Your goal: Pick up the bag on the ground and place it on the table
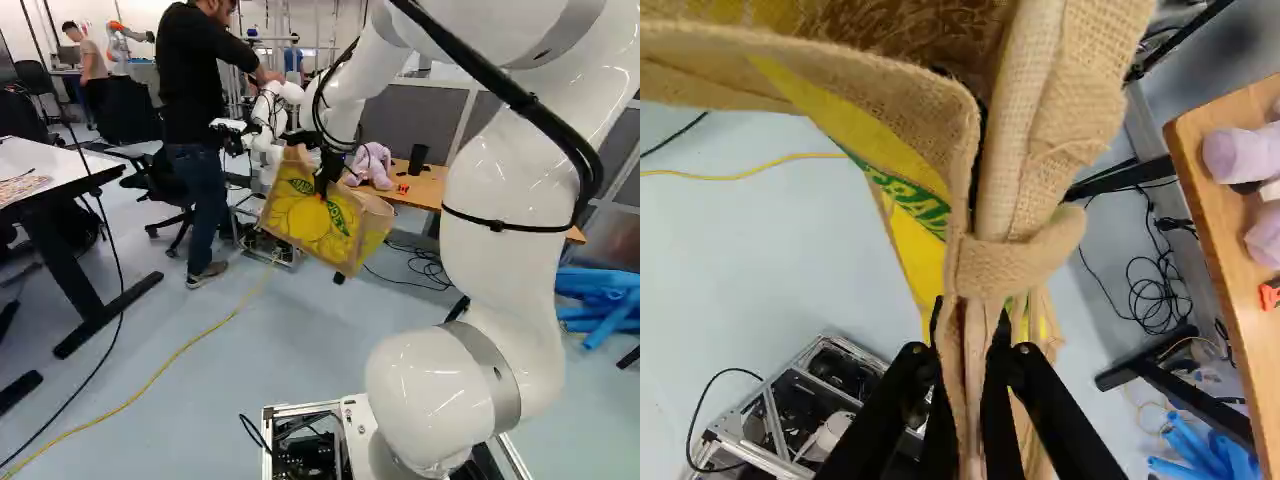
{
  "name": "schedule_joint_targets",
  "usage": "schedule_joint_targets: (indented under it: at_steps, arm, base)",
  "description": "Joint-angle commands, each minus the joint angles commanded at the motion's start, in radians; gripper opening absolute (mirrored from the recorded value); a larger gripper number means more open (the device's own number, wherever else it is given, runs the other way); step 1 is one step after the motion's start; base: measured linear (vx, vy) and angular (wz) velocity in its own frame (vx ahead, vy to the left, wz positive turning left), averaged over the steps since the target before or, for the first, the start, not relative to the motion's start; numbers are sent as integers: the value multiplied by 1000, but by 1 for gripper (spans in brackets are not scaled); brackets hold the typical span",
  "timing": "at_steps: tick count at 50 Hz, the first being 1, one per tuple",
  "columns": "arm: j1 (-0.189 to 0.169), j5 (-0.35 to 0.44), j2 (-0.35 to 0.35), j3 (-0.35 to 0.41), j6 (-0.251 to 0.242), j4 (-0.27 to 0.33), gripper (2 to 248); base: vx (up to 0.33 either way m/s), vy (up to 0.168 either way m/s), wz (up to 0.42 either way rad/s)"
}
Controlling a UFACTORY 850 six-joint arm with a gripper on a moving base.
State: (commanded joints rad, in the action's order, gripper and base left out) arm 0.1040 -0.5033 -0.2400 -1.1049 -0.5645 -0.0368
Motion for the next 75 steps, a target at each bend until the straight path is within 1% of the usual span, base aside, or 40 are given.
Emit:
schedule_joint_targets:
  at_steps: [26, 35, 60, 65, 75]
  arm:
    - [-3, -122, 36, -36, 0, 142, 22]
    - [-4, -137, 50, -47, 0, 154, 22]
    - [-4, -144, 113, -48, 0, 157, 22]
    - [-5, -173, 126, -49, 0, 169, 22]
    - [-5, -257, 150, -52, 0, 205, 22]
  base:
    - [0, 0, 0]
    - [0, 0, 0]
    - [0, 0, 0]
    - [0, 0, 0]
    - [0, 0, 0]
